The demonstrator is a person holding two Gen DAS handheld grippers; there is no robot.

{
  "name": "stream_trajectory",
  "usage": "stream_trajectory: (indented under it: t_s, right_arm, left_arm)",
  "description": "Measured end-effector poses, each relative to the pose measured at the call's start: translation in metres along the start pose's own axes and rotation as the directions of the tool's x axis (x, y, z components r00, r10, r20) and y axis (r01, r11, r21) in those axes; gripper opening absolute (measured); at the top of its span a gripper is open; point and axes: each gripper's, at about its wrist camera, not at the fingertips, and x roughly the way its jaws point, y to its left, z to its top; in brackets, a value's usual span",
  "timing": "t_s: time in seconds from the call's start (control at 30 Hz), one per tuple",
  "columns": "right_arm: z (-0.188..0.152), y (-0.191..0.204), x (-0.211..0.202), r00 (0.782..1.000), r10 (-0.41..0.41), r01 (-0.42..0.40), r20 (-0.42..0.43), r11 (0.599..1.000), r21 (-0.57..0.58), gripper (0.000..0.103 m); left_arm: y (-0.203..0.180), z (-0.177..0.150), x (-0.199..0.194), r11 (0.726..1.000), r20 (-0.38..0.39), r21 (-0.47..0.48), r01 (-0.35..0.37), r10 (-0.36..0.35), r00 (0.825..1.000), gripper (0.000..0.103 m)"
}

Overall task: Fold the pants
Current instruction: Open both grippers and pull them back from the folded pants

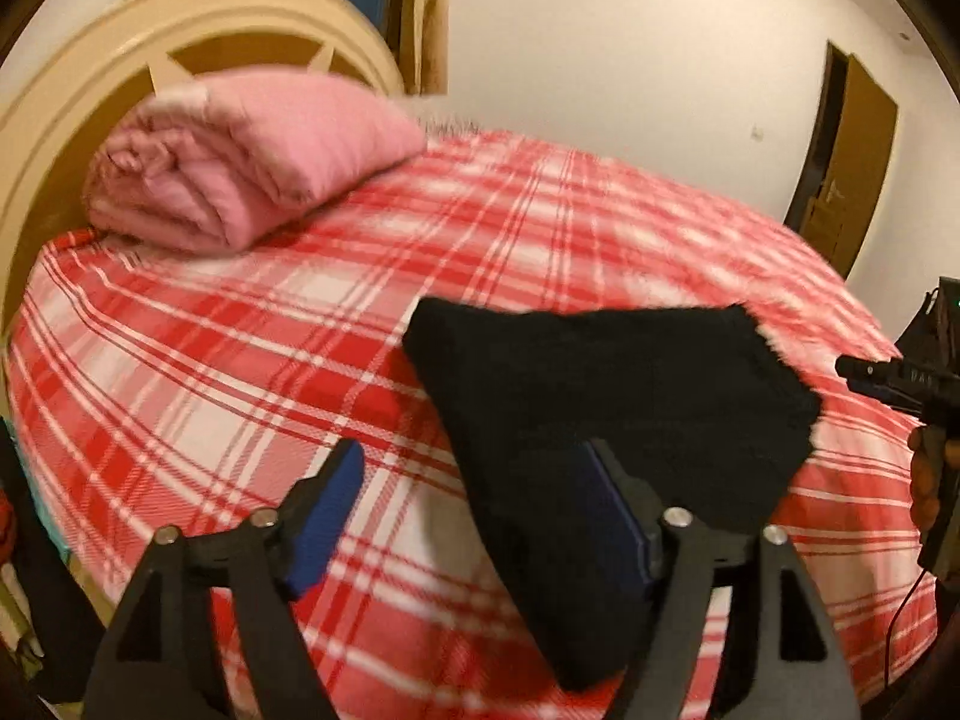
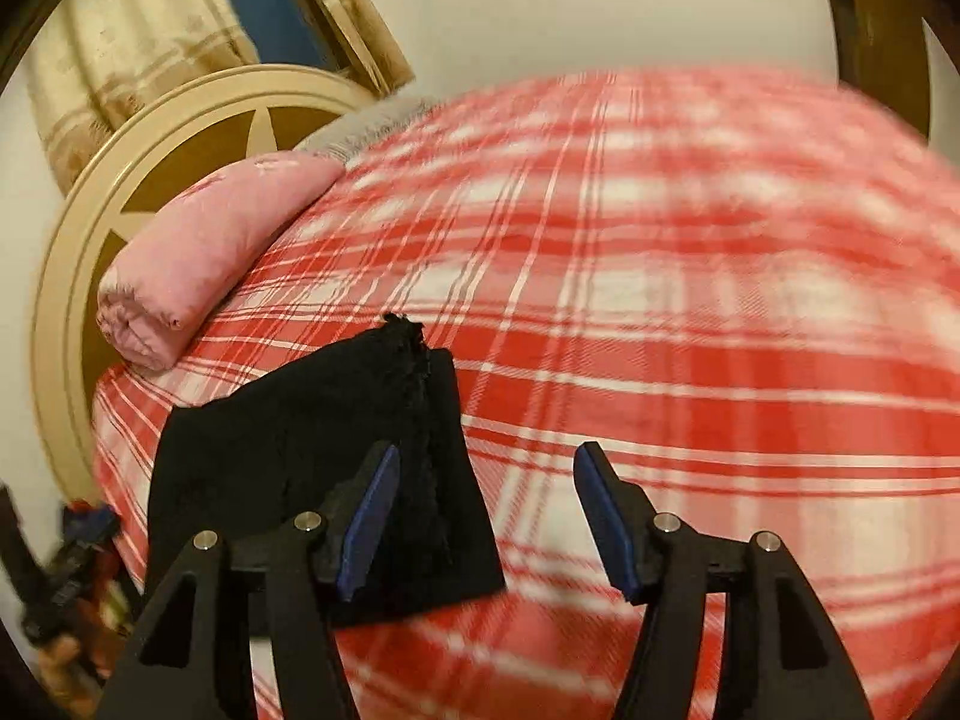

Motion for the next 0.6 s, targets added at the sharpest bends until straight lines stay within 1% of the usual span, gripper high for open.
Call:
stream_trajectory:
  t_s: [0.03, 0.1, 0.13, 0.2, 0.23, 0.3, 0.33, 0.43, 0.5, 0.6]
  right_arm:
    - [-0.005, 0.009, -0.02, 0.999, -0.019, 0.02, 0.036, 0.999, -0.033, 0.062]
    - [-0.019, 0.027, -0.058, 0.994, -0.032, 0.042, 0.101, 0.994, -0.102, 0.063]
    - [-0.026, 0.038, -0.077, 0.991, -0.029, 0.047, 0.134, 0.99, -0.135, 0.065]
    - [-0.042, 0.057, -0.111, 0.98, -0.019, 0.056, 0.198, 0.982, -0.182, 0.068]
    - [-0.05, 0.065, -0.125, 0.975, -0.016, 0.061, 0.223, 0.979, -0.196, 0.07]
    - [-0.063, 0.076, -0.15, 0.966, 0.015, 0.039, 0.257, 0.978, -0.204, 0.073]
    - [-0.069, 0.079, -0.161, 0.964, 0.023, 0.032, 0.263, 0.978, -0.204, 0.075]
    - [-0.08, 0.091, -0.183, 0.958, 0.018, 0.049, 0.285, 0.973, -0.226, 0.075]
    - [-0.086, 0.096, -0.194, 0.951, 0.013, 0.066, 0.309, 0.967, -0.245, 0.075]
    - [-0.093, 0.102, -0.205, 0.945, 0.005, 0.086, 0.328, 0.962, -0.261, 0.076]
  left_arm:
    - [-0.006, -0.001, -0.016, 1.0, 0.029, 0.014, 0.006, -0.006, 1.0, 0.08]
    - [-0.017, -0.002, -0.039, 0.999, 0.066, 0.043, 0.023, -0.025, 0.997, 0.085]
    - [-0.022, -0.003, -0.051, 0.998, 0.085, 0.057, 0.033, -0.038, 0.996, 0.087]
    - [-0.032, -0.002, -0.075, 0.995, 0.122, 0.085, 0.056, -0.066, 0.99, 0.094]
    - [-0.035, -0.001, -0.083, 0.994, 0.135, 0.093, 0.062, -0.074, 0.988, 0.095]
    - [-0.044, 0.002, -0.103, 0.99, 0.171, 0.112, 0.088, -0.107, 0.979, 0.096]
    - [-0.047, 0.003, -0.11, 0.988, 0.181, 0.118, 0.098, -0.118, 0.976, 0.097]
    - [-0.056, 0.005, -0.131, 0.984, 0.228, 0.134, 0.12, -0.149, 0.962, 0.103]
    - [-0.062, 0.005, -0.139, 0.98, 0.244, 0.151, 0.128, -0.162, 0.956, 0.103]
    - [-0.068, 0.004, -0.144, 0.978, 0.255, 0.162, 0.131, -0.17, 0.952, 0.103]
